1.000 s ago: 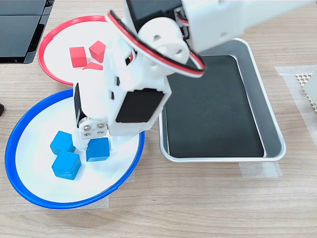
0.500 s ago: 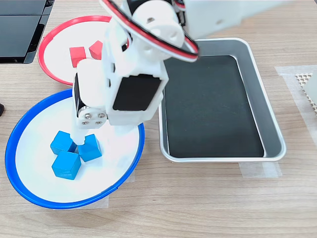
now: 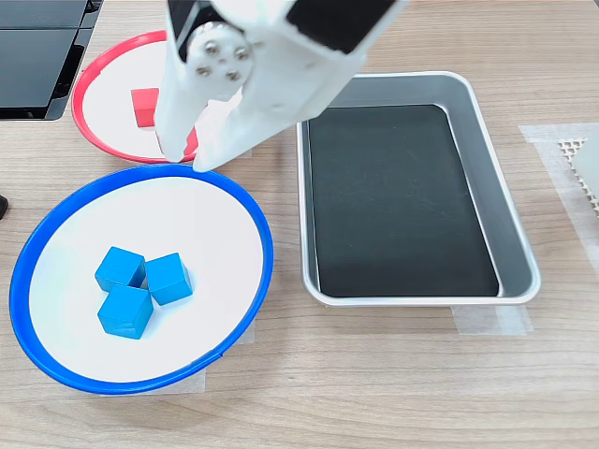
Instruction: Relocate any blue block in the red dish to the blue dish, correcting any misplacements.
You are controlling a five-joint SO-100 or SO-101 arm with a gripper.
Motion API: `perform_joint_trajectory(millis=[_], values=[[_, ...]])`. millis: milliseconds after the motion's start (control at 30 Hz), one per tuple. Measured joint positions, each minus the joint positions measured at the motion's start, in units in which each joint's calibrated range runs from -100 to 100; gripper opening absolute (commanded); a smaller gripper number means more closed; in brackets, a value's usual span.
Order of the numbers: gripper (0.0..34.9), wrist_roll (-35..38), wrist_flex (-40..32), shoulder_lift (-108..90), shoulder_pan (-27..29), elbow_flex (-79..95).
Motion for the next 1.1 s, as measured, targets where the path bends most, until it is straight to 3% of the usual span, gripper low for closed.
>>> perform_joint_trajectory(millis=[667,1100], values=[[0.4,1.0,-12.5,-59.3,10.9,58.0],[0.4,-3.3,4.5,-89.3,10.8,77.1]])
